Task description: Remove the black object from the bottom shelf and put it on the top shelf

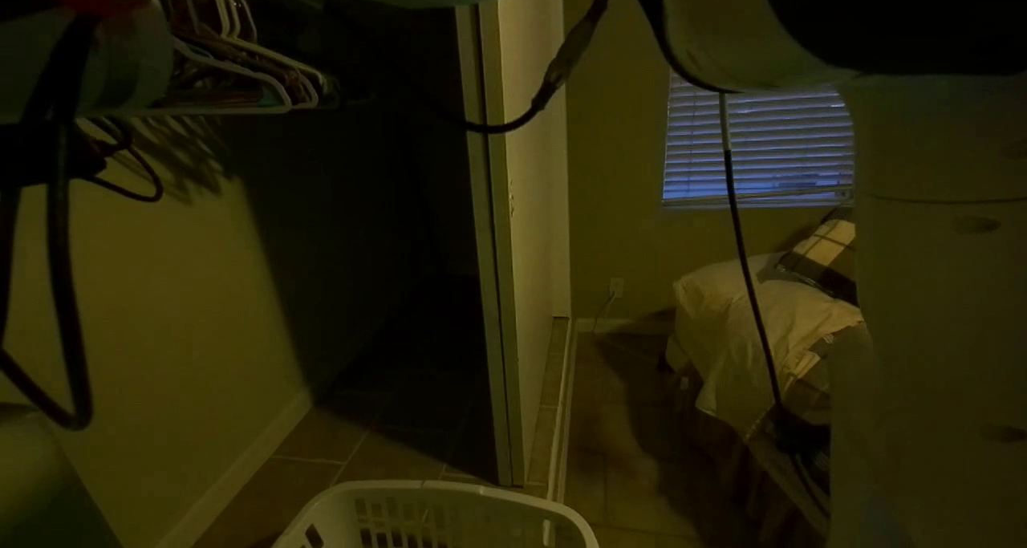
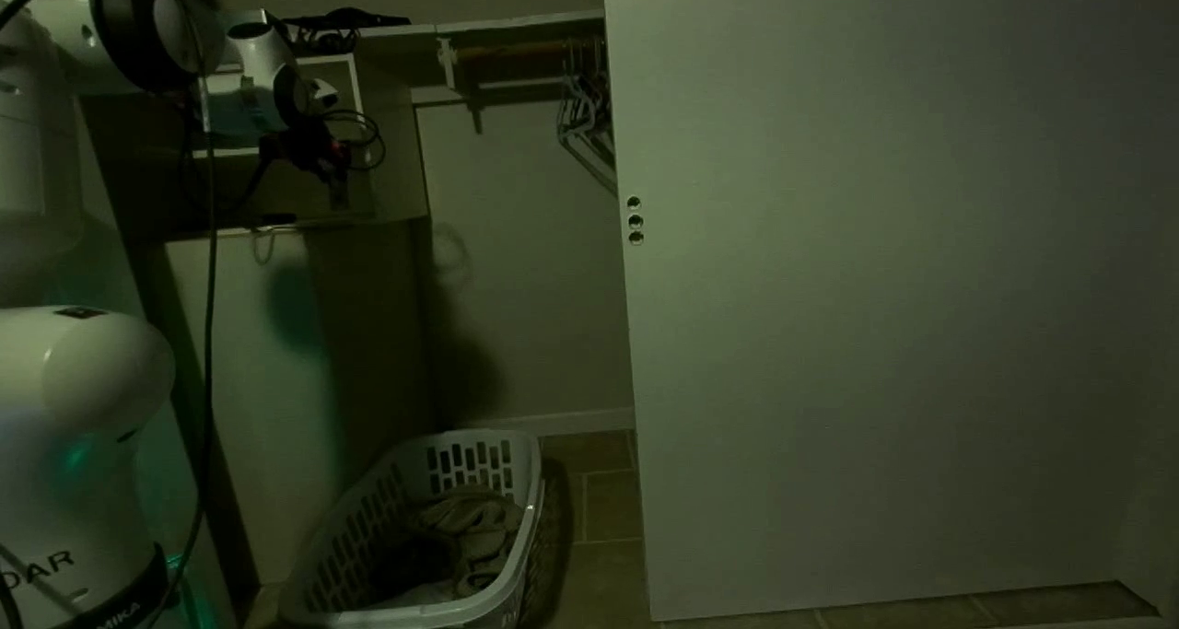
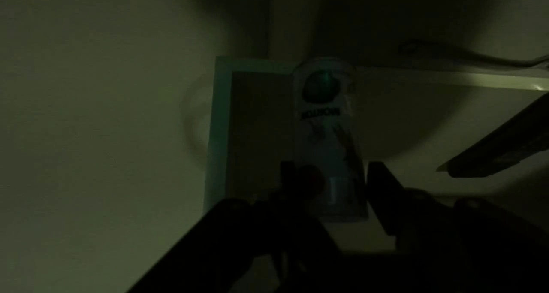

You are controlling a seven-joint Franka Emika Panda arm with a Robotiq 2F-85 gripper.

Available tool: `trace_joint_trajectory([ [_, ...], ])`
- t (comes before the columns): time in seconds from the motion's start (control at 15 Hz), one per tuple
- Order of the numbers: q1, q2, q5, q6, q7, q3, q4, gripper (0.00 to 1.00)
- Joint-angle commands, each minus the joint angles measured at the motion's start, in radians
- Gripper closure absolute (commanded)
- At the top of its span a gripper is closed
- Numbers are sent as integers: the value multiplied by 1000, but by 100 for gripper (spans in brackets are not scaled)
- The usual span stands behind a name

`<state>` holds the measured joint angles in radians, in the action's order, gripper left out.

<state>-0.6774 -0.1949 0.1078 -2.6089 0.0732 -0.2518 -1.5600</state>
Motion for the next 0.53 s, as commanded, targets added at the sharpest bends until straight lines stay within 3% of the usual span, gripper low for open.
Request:
trace_joint_trajectory([
  [0.0, 47, 124, 34, -37, 25, -27, -128, 79],
  [0.47, 115, 251, 126, -145, 143, -78, -197, 79],
])
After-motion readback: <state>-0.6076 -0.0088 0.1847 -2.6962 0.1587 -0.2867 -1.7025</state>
